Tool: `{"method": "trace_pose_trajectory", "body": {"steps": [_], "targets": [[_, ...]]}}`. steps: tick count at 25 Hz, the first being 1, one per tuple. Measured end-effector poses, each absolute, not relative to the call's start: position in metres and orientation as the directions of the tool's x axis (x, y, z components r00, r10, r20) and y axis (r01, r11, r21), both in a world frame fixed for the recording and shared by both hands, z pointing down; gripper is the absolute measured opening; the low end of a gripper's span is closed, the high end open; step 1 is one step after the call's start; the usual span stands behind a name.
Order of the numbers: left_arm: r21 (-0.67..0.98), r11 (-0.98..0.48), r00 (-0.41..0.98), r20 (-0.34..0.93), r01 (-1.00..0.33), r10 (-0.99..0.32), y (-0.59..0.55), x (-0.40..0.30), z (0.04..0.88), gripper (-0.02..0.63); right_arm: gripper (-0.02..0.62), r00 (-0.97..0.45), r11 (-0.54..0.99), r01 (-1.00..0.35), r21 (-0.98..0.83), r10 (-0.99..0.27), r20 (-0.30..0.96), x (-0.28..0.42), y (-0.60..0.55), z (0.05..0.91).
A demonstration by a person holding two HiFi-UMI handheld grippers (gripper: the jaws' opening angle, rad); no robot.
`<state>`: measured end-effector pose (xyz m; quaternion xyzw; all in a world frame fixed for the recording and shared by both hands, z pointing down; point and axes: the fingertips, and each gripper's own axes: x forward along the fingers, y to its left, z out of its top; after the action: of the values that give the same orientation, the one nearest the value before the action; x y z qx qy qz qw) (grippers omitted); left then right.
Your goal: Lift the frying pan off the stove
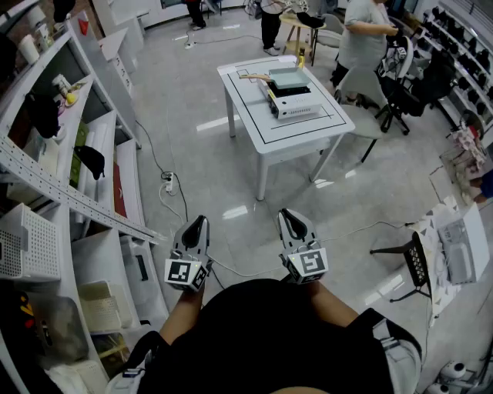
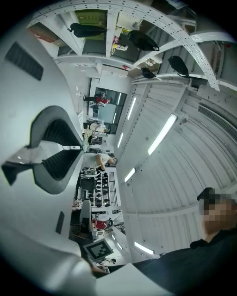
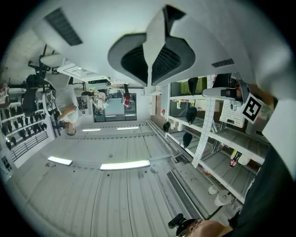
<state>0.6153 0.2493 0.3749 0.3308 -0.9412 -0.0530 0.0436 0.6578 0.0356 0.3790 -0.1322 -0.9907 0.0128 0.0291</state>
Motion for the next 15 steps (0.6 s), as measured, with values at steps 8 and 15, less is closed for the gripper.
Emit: {"method": "trace_pose_trajectory", "body": {"steps": [8,15], "targets": [[0.100,0.780,-0.783,0.020,-0.617,-0.622,0.243,0.578,0.367,0.103,0.050,-0.957,0.957,0.291,-0.011,0.291,-0.012,0.620,0.034,0.373],[0.097,0.792,-0.794,0.026,-0.603,-0.608,0.249,0.584,0.366,0.121,0.108,-0.943,0.942,0.333,-0.050,0.333,-0.002,0.618,0.042,0.375]]}}
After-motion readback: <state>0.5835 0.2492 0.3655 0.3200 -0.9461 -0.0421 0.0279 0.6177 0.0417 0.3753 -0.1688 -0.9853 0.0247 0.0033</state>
